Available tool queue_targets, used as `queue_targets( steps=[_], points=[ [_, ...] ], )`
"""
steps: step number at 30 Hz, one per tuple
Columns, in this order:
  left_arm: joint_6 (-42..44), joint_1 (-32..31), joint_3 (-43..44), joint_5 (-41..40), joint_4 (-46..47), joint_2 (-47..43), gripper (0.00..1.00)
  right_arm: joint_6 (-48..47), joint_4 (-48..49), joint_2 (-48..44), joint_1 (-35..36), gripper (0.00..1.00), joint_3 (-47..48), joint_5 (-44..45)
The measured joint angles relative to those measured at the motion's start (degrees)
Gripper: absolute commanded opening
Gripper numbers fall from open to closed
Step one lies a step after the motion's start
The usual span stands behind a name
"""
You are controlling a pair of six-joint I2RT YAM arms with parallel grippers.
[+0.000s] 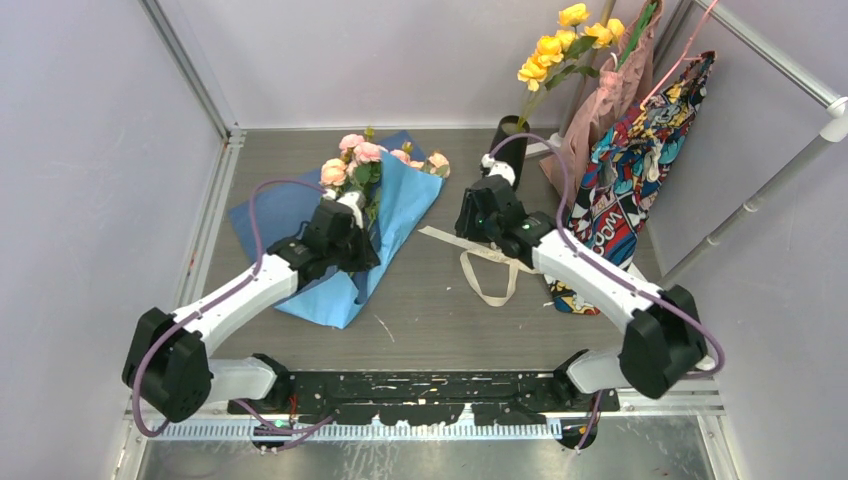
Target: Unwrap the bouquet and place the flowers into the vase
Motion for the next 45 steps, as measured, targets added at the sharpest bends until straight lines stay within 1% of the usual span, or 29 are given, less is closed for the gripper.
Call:
queue_targets(
  steps=[6,13,14,15,16,17,19,21,22,24,26,27,28,29,31,34,36,40,44,45],
  points=[
    [-0.92,-7.67,-0.13,-0.13,0.81,2.86,0.0,-0.02,-2.34,-7.89,0.0,0.43,0.0,3.02],
    [-3.78,-14.16,-1.31,-2.01,3.26,8.79,0.0,0.0,-4.57,-11.58,0.0,0.43,0.02,5.22],
    [-4.22,-14.88,-1.55,-2.12,3.56,9.4,0.04,0.0,-4.72,-11.63,0.0,0.43,0.02,5.38],
    [-4.68,-15.69,-1.73,-2.23,3.65,9.9,0.15,0.0,-4.85,-11.61,0.0,0.43,0.0,5.53],
    [-4.9,-16.63,-1.88,-2.32,3.69,10.4,0.3,0.0,-4.94,-11.56,0.0,0.43,0.02,5.57],
    [-5.07,-17.4,-1.97,-2.32,3.72,10.69,0.42,0.0,-5.01,-11.45,0.0,0.44,0.02,5.66],
    [-5.84,-18.88,-2.05,-2.58,3.61,10.91,0.72,-0.02,-4.85,-10.8,0.0,0.44,0.02,5.75],
    [-6.56,-20.41,-2.08,-2.97,3.54,10.91,0.91,0.0,-4.61,-9.2,0.0,0.44,0.07,5.73],
    [-6.99,-21.18,-2.08,-3.56,3.37,10.91,0.94,0.02,-4.35,-7.91,0.0,0.44,0.07,5.66],
    [-7.67,-22.29,-2.08,-4.76,2.45,10.73,0.97,0.15,-3.85,-5.05,0.0,0.45,0.07,5.33],
    [-8.17,-22.88,-2.38,-6.1,1.55,9.77,0.97,0.31,-3.28,-1.77,0.0,0.47,0.07,4.98],
    [-8.33,-23.1,-2.73,-6.95,1.03,8.7,0.97,0.44,-3.1,-0.42,0.0,0.5,0.07,4.83],
    [-8.55,-23.19,-3.1,-8.0,0.46,7.26,0.99,0.68,-2.91,1.27,0.0,0.58,0.07,4.66],
    [-8.9,-23.19,-3.41,-9.38,-0.24,5.73,1.0,0.92,-2.69,2.89,0.0,0.63,0.07,4.42],
    [-9.38,-23.17,-3.63,-12.76,-1.62,2.75,1.0,1.31,-2.32,5.62,0.0,0.69,0.07,3.89],
    [-9.73,-22.58,-3.69,-18.23,-3.39,-0.9,1.0,1.62,-1.86,9.46,0.0,0.74,0.07,3.06],
    [-9.73,-21.03,-3.93,-21.05,-4.42,-2.23,1.0,1.68,-1.55,11.72,0.04,0.75,0.13,2.62],
    [-9.81,-15.45,-3.98,-27.69,-7.91,-1.62,1.0,1.66,-1.9,16.59,0.61,0.76,2.14,2.51],
    [-9.94,-9.86,-5.01,-30.84,-8.7,-1.36,1.0,1.42,-2.51,20.22,2.1,0.76,5.88,2.51],
    [-9.94,-8.81,-5.33,-31.26,-8.66,-1.38,1.0,1.33,-2.62,20.76,2.43,0.78,6.95,2.56]
  ],
)
